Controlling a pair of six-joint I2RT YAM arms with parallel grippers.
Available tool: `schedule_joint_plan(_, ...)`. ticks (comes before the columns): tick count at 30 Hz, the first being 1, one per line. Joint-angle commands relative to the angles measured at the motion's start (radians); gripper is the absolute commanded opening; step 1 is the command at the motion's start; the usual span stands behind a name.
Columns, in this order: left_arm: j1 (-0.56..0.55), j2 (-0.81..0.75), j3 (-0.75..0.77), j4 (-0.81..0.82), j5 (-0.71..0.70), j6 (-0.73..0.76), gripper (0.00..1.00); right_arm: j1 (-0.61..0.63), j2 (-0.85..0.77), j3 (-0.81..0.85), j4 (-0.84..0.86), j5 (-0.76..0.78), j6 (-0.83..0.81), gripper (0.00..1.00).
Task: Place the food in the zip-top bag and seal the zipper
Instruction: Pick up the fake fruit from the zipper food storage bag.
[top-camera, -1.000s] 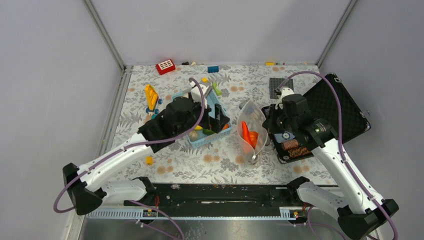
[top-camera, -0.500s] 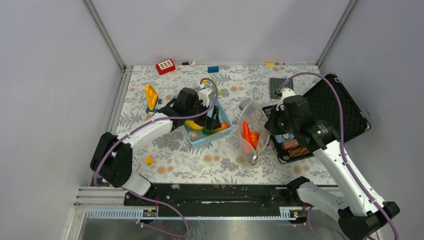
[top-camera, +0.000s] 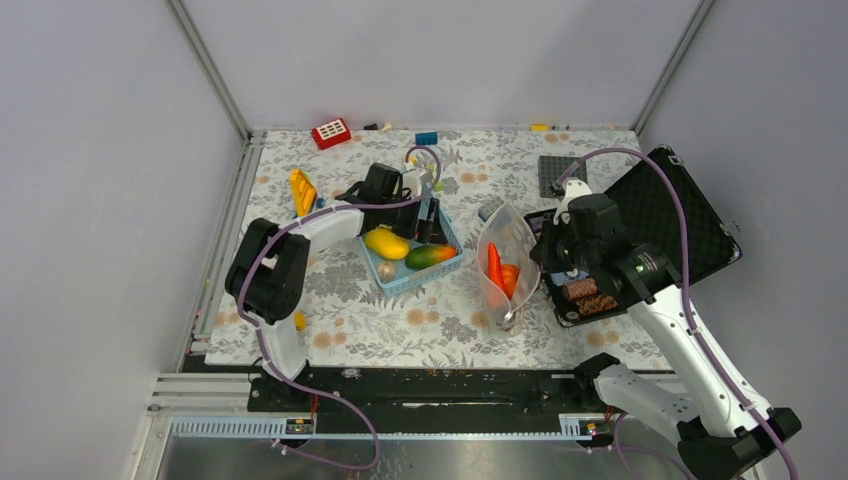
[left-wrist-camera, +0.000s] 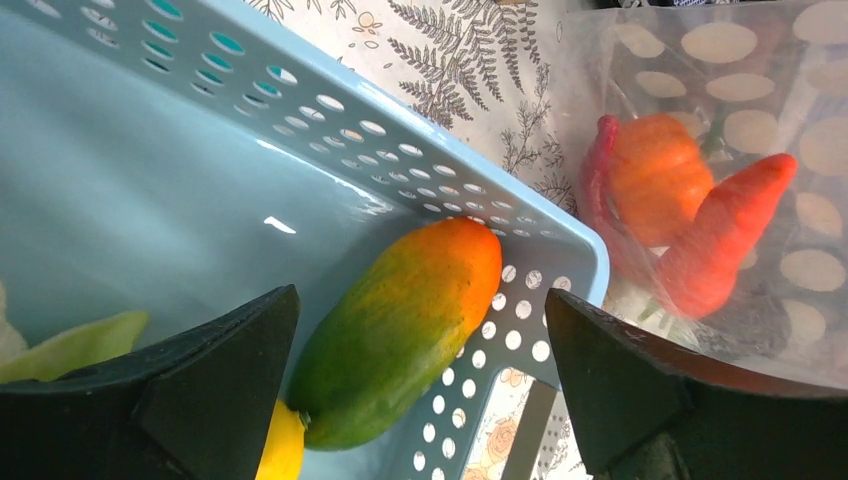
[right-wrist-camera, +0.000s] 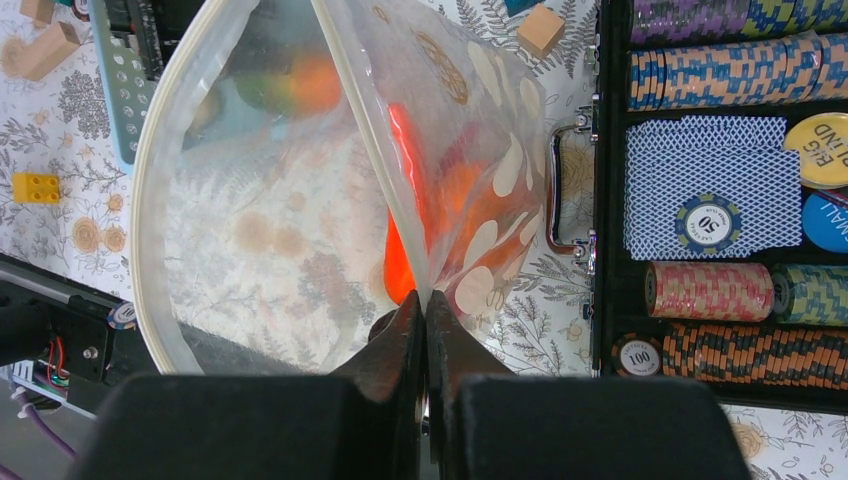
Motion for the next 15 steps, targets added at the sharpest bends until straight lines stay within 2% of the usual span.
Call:
schedule_joint_plan(1, -0.002, 0.056, 0.068, 0.01, 0.046, 0.005, 0.93, -0.003, -0.02, -0.007, 0.006, -0.006, -0.021, 0.0)
schedule_joint_plan(15, -0.062, 0.09, 0.06, -0.07, -0.028, 0.104, 0.87, -0.003, -0.032, -0.024, 0.037, -0.001, -0.021, 0.0)
